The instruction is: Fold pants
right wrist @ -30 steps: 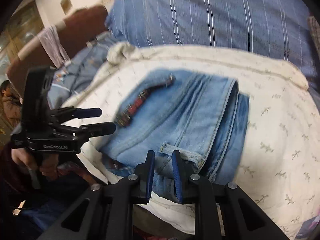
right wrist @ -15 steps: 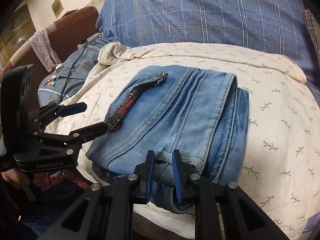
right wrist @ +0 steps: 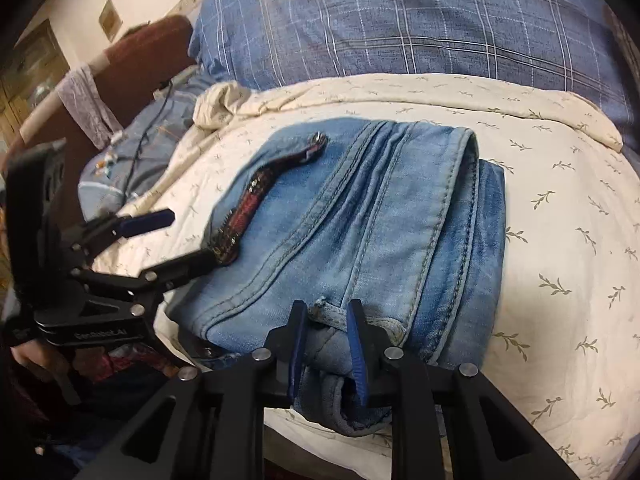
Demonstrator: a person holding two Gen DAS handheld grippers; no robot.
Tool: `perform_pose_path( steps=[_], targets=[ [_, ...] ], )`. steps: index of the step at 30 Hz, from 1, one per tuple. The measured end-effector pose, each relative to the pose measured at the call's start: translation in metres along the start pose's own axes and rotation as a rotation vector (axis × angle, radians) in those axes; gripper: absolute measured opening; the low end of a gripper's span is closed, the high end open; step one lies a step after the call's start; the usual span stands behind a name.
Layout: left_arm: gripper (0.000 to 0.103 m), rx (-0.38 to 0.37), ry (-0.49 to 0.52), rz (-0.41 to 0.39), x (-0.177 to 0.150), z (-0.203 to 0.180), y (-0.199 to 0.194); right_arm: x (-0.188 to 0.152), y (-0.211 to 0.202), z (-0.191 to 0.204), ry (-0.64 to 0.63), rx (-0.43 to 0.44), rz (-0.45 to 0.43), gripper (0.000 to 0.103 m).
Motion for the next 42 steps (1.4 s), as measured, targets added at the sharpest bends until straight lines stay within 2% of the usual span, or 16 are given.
perform_pose_path(
  steps=[5, 7, 8, 9, 10, 12, 13, 14, 16, 21, 24, 30, 36, 42],
  targets=[
    [0.085, 0.022, -0.003, -0.016, 0.008, 0.002, -0.006, 0.013, -0.029, -0.009, 0.009, 0.017, -0.107, 0.024],
    [0.085, 0.025, -0.002, -0.023, 0.01, 0.002, -0.008, 0.018, -0.04, -0.013, 0.014, 0.012, -0.144, 0.027],
    [0.085, 0.026, -0.001, -0.024, 0.011, 0.002, -0.009, 0.021, -0.046, -0.016, 0.016, 0.002, -0.164, 0.038],
    [0.085, 0.026, -0.001, -0.026, 0.011, 0.002, -0.01, 0.024, -0.05, -0.017, 0.019, -0.005, -0.182, 0.056],
    [0.085, 0.026, 0.0, -0.029, 0.012, 0.001, -0.012, 0.026, -0.056, -0.018, 0.023, -0.014, -0.212, 0.063],
    [0.085, 0.027, 0.001, -0.031, 0.013, 0.001, -0.014, 0.031, -0.068, -0.02, 0.026, -0.02, -0.267, 0.067],
    [0.085, 0.028, 0.002, -0.03, 0.013, 0.001, -0.014, 0.032, -0.072, -0.022, 0.029, -0.024, -0.276, 0.069],
    [0.085, 0.029, 0.002, -0.029, 0.013, 0.001, -0.015, 0.033, -0.073, -0.025, 0.037, -0.046, -0.268, 0.076],
    [0.085, 0.023, -0.001, -0.024, 0.013, 0.002, -0.016, 0.033, -0.07, -0.032, 0.065, -0.062, -0.234, 0.077],
    [0.085, -0.056, -0.063, 0.037, 0.008, 0.013, -0.01, 0.025, -0.058, -0.06, 0.234, 0.035, -0.166, 0.077],
    [0.085, -0.147, -0.133, 0.098, 0.004, 0.025, -0.003, 0.017, -0.048, -0.079, 0.311, 0.06, -0.114, 0.077],
    [0.085, -0.31, -0.232, 0.122, 0.013, 0.043, 0.009, 0.013, -0.034, -0.104, 0.42, 0.187, -0.055, 0.077],
    [0.085, -0.452, -0.222, 0.166, 0.017, 0.03, 0.028, 0.013, -0.019, -0.116, 0.482, 0.313, -0.006, 0.077],
    [0.085, -0.58, -0.218, 0.183, 0.015, 0.015, 0.04, 0.008, -0.009, -0.126, 0.5, 0.355, 0.018, 0.077]
  ],
)
Point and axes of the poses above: each gripper's, at about its wrist camera, not at the fingertips, and y roughly the way its jaws point, z to its left, x to its top, the point moved 8 cm from there along y, roughly the way its jaws point, and after that the axes turned 2 degrees about x, right-handed, at the moved point
